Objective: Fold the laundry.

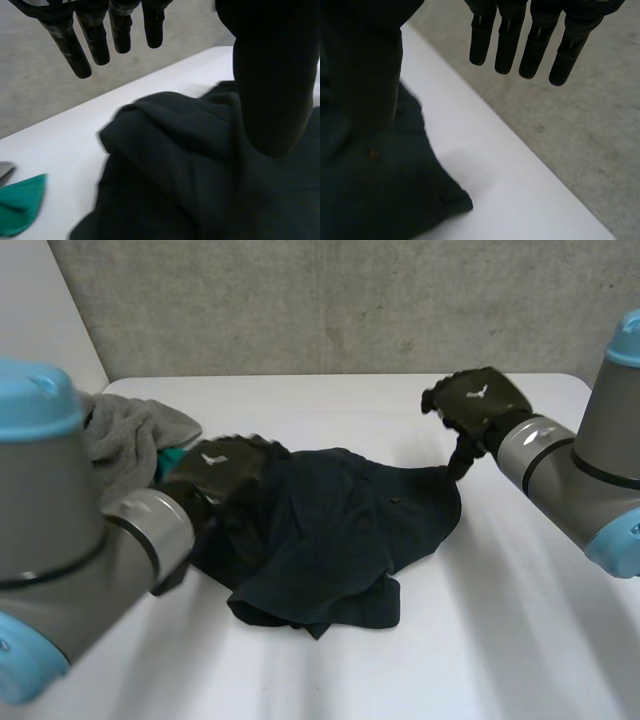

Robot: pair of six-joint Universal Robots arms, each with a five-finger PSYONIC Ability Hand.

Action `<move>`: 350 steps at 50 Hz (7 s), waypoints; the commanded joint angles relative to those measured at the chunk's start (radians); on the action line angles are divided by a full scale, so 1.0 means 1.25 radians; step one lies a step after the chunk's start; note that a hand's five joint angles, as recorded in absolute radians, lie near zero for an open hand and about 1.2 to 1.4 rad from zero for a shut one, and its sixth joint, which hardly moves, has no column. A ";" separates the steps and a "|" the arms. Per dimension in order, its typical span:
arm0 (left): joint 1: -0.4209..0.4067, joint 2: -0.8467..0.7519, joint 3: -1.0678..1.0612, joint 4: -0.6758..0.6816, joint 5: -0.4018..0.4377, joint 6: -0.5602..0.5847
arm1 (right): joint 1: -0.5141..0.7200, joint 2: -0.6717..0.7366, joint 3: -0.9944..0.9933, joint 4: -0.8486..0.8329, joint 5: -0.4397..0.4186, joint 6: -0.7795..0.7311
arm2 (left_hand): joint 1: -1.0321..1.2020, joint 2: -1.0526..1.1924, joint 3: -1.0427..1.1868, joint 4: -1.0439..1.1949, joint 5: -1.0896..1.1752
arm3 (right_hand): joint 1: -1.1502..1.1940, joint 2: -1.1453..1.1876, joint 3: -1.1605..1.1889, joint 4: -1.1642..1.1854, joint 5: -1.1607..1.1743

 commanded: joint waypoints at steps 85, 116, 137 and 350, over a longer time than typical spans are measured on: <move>0.086 0.071 -0.263 0.201 0.021 0.127 | 0.137 0.026 0.131 -0.013 0.053 0.043 | 0.400 0.395 0.391 0.396 0.378 | 0.739 0.742 0.741 0.741 0.751; 0.100 0.129 0.037 0.167 -0.036 0.094 | 0.138 -0.116 0.009 0.015 0.054 0.037 | 0.959 0.954 0.950 0.955 0.936 | 0.739 0.742 0.741 0.741 0.751; 0.267 0.259 0.540 -0.206 0.103 -0.082 | 0.131 -0.271 -0.395 0.099 0.106 -0.007 | 0.959 0.954 0.950 0.955 0.936 | 0.739 0.742 0.741 0.741 0.751; 0.298 -0.092 0.217 0.174 0.112 0.044 | 0.108 0.045 -0.137 0.007 0.037 0.039 | -0.018 -0.023 -0.027 -0.022 -0.041 | -0.239 -0.235 -0.237 -0.236 -0.226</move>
